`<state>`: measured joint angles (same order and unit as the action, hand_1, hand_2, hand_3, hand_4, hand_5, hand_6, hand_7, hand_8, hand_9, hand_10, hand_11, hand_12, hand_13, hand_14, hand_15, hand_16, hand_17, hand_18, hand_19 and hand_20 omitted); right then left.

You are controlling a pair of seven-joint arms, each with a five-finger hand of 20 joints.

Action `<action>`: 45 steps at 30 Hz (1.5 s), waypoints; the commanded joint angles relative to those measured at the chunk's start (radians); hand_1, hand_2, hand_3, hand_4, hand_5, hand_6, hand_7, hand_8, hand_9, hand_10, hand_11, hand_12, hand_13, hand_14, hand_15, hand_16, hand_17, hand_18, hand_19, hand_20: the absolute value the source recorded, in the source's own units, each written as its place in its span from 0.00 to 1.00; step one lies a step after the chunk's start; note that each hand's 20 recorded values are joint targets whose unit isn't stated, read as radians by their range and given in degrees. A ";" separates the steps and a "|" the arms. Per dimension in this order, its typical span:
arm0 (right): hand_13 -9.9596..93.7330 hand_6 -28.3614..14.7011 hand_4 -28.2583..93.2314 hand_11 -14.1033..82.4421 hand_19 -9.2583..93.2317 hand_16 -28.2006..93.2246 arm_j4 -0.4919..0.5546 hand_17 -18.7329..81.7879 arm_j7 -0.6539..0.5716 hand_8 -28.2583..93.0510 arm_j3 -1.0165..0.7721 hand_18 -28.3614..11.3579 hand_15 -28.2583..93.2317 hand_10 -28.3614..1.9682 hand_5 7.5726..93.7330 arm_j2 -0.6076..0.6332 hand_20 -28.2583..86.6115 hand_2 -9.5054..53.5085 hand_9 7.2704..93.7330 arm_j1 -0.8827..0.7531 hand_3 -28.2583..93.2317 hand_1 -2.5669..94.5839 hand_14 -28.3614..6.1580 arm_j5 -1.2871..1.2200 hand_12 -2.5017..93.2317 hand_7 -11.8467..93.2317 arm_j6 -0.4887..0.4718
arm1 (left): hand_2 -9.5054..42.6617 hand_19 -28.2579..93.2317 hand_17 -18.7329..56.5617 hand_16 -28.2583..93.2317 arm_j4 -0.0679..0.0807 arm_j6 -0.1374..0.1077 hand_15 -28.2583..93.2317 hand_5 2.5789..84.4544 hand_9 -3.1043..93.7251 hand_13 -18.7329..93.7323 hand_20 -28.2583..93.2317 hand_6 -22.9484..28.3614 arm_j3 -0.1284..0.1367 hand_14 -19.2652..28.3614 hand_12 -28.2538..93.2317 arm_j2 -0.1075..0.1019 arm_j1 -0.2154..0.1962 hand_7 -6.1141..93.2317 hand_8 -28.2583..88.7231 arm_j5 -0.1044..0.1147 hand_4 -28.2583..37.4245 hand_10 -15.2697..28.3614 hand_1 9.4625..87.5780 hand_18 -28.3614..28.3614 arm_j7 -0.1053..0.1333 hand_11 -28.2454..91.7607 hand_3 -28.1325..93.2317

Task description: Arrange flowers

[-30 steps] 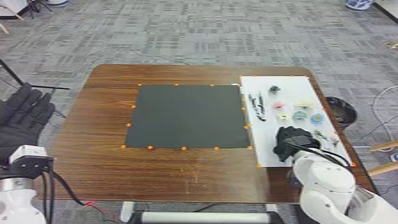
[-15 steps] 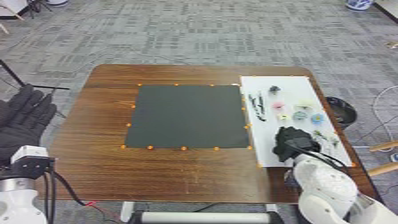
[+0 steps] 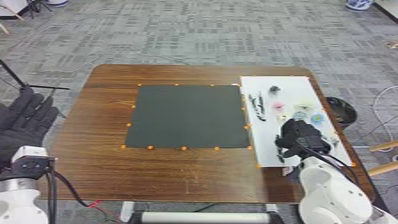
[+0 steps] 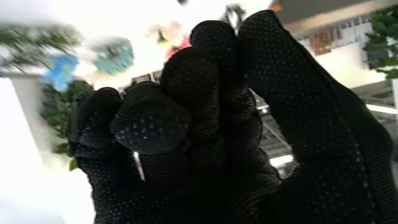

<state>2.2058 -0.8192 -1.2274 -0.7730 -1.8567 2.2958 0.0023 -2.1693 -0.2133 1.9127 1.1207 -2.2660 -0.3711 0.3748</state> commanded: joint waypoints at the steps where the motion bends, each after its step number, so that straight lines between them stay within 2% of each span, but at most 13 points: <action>1: 0.78 0.55 0.13 0.68 0.93 0.62 0.003 0.59 -0.175 0.38 0.024 0.09 0.81 0.44 0.66 -0.023 0.58 0.00 0.74 0.057 0.78 0.44 0.48 -0.019 0.57 0.60 -0.215 | 0.45 0.53 0.17 0.20 0.004 -0.003 0.46 0.53 0.40 0.41 0.31 0.65 -0.006 0.74 0.32 -0.005 0.000 0.17 0.17 0.000 0.00 0.72 0.21 0.78 0.002 0.41 0.86; 3: 0.76 0.50 0.11 0.69 0.92 0.62 0.000 0.57 -0.197 0.19 0.028 0.07 0.82 0.40 0.67 -0.022 0.58 0.00 0.71 0.056 0.79 0.38 0.43 -0.013 0.55 0.54 -0.248 | 0.45 0.53 0.17 0.20 0.002 -0.007 0.46 0.53 0.40 0.41 0.31 0.65 -0.004 0.74 0.32 -0.004 -0.002 0.17 0.17 -0.001 0.00 0.72 0.21 0.78 0.004 0.41 0.86; 5: 0.74 0.48 0.10 0.70 0.92 0.62 -0.006 0.56 -0.198 0.14 0.031 0.06 0.82 0.37 0.68 -0.019 0.58 0.00 0.69 0.053 0.79 0.35 0.41 0.007 0.54 0.50 -0.257 | 0.45 0.53 0.17 0.20 0.001 -0.009 0.46 0.53 0.40 0.41 0.31 0.65 -0.003 0.74 0.32 -0.004 -0.004 0.17 0.17 0.001 0.00 0.72 0.21 0.78 0.008 0.41 0.86; 11: 0.74 0.47 0.02 0.70 0.93 0.61 -0.025 0.55 -0.197 0.17 0.043 0.05 0.83 0.37 0.69 -0.021 0.58 0.00 0.68 0.063 0.74 0.33 0.39 -0.010 0.54 0.45 -0.277 | 0.45 0.53 0.17 0.20 -0.001 -0.011 0.46 0.53 0.40 0.41 0.31 0.65 -0.005 0.74 0.32 -0.004 -0.009 0.17 0.17 0.003 0.00 0.72 0.21 0.78 0.011 0.41 0.86; 16: 0.73 0.47 0.00 0.70 0.93 0.61 -0.034 0.55 -0.185 0.17 0.057 0.04 0.83 0.36 0.69 -0.031 0.58 0.00 0.68 0.078 0.71 0.33 0.38 -0.022 0.54 0.44 -0.269 | 0.45 0.53 0.17 0.20 -0.001 -0.012 0.46 0.53 0.40 0.41 0.31 0.65 -0.005 0.74 0.32 -0.004 -0.008 0.17 0.17 0.002 0.00 0.72 0.21 0.78 0.011 0.41 0.86; 23: 0.74 0.49 0.03 0.70 0.92 0.61 -0.104 0.55 -0.166 0.17 0.137 0.04 0.83 0.37 0.70 -0.036 0.58 0.00 0.68 0.129 0.79 0.36 0.39 -0.005 0.54 0.44 -0.277 | 0.45 0.53 0.17 0.20 -0.001 -0.015 0.46 0.53 0.40 0.41 0.31 0.65 -0.013 0.74 0.32 -0.003 -0.007 0.17 0.17 0.004 0.00 0.72 0.21 0.78 0.011 0.42 0.86; 27: 0.75 0.51 0.06 0.71 0.92 0.60 -0.148 0.56 -0.165 0.17 0.185 0.05 0.83 0.41 0.70 -0.039 0.58 0.00 0.71 0.163 0.81 0.40 0.41 -0.013 0.54 0.49 -0.314 | 0.45 0.53 0.17 0.20 -0.002 -0.013 0.46 0.53 0.40 0.41 0.31 0.65 -0.013 0.74 0.32 -0.003 -0.007 0.17 0.17 0.005 0.00 0.72 0.21 0.78 0.015 0.42 0.86; 29: 0.75 0.52 0.06 0.71 0.93 0.60 -0.162 0.57 -0.169 0.30 0.200 0.05 0.83 0.41 0.69 -0.038 0.58 0.00 0.71 0.166 0.80 0.42 0.42 -0.018 0.54 0.49 -0.321 | 0.45 0.53 0.17 0.20 -0.002 -0.012 0.46 0.53 0.40 0.41 0.31 0.65 -0.013 0.74 0.32 -0.002 -0.004 0.17 0.17 0.003 0.00 0.72 0.21 0.78 0.013 0.42 0.86; 32: 0.76 0.55 0.06 0.72 0.93 0.60 -0.184 0.57 -0.169 0.37 0.215 0.06 0.83 0.42 0.68 -0.043 0.58 0.00 0.71 0.169 0.79 0.46 0.42 -0.022 0.54 0.51 -0.330 | 0.45 0.53 0.17 0.20 -0.002 -0.010 0.46 0.53 0.40 0.41 0.31 0.65 -0.011 0.74 0.32 -0.001 -0.005 0.17 0.17 0.003 0.00 0.72 0.21 0.78 0.013 0.42 0.86; 37: 0.77 0.57 0.06 0.72 0.93 0.60 -0.215 0.58 -0.162 0.39 0.213 0.06 0.83 0.44 0.67 -0.052 0.58 0.00 0.72 0.164 0.76 0.51 0.44 -0.055 0.55 0.56 -0.361 | 0.45 0.53 0.17 0.20 0.000 -0.010 0.46 0.53 0.40 0.41 0.31 0.65 -0.013 0.74 0.32 -0.001 -0.001 0.17 0.17 0.004 0.00 0.72 0.21 0.78 0.012 0.42 0.86; 42: 0.78 0.60 0.04 0.62 0.92 0.61 -0.224 0.59 -0.145 0.39 0.187 0.09 0.82 0.54 0.66 -0.053 0.58 0.00 0.75 0.144 0.79 0.59 0.47 -0.096 0.70 0.66 -0.369 | 0.45 0.53 0.18 0.20 -0.002 -0.010 0.46 0.53 0.40 0.41 0.31 0.65 -0.014 0.74 0.32 -0.002 -0.005 0.17 0.17 0.007 0.00 0.72 0.21 0.77 0.015 0.42 0.86; 45: 0.78 0.61 0.04 0.60 0.92 0.61 -0.222 0.59 -0.152 0.38 0.174 0.09 0.82 0.56 0.64 -0.051 0.59 0.00 0.75 0.134 0.79 0.60 0.48 -0.109 0.72 0.70 -0.333 | 0.45 0.53 0.17 0.20 -0.001 -0.010 0.46 0.53 0.40 0.41 0.31 0.65 -0.015 0.74 0.32 -0.001 -0.004 0.17 0.17 0.007 0.00 0.72 0.21 0.78 0.014 0.42 0.86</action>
<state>2.0851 -0.9630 -1.0700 -0.8327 -1.6340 2.2466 -0.3185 -2.1684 -0.2203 1.9032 1.1186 -2.2616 -0.3705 0.3782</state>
